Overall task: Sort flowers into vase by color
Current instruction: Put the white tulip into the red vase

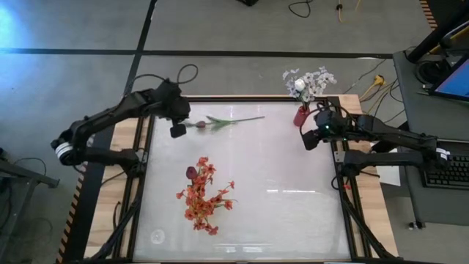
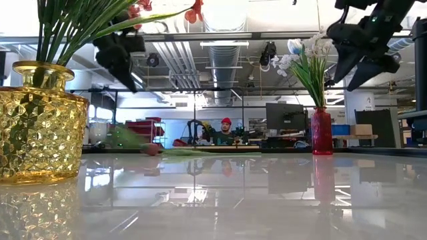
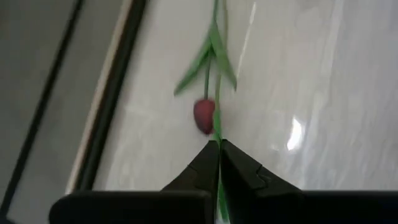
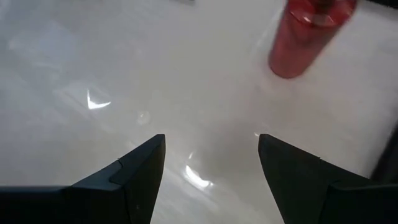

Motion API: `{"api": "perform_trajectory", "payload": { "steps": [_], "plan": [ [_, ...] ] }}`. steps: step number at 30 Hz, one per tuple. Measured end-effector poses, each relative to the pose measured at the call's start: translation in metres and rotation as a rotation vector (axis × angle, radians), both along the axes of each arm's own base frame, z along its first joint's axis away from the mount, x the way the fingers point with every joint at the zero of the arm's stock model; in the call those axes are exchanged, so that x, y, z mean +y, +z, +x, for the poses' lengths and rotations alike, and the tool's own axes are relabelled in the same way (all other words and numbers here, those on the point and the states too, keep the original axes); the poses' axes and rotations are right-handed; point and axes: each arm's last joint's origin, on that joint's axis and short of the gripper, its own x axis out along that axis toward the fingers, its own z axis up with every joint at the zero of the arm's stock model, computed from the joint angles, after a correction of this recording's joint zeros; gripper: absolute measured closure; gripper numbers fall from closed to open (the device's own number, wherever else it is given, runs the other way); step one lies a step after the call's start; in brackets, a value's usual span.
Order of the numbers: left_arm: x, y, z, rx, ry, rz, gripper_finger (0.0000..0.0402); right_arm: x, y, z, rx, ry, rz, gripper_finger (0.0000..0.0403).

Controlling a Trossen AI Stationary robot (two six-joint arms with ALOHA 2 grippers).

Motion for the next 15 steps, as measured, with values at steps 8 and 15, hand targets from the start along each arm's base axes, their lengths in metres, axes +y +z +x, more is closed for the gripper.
{"api": "perform_trajectory", "payload": {
  "steps": [8,15],
  "plan": [
    [-0.010,0.013,-0.004,-0.078,-0.005,0.031,0.0401,0.006,0.004,0.012,-0.060,0.150,-0.046,0.0154],
    [-0.005,0.007,0.002,-0.062,0.004,0.011,0.0401,0.014,0.008,0.035,-0.133,0.340,-0.137,0.0154]
  ]
}}
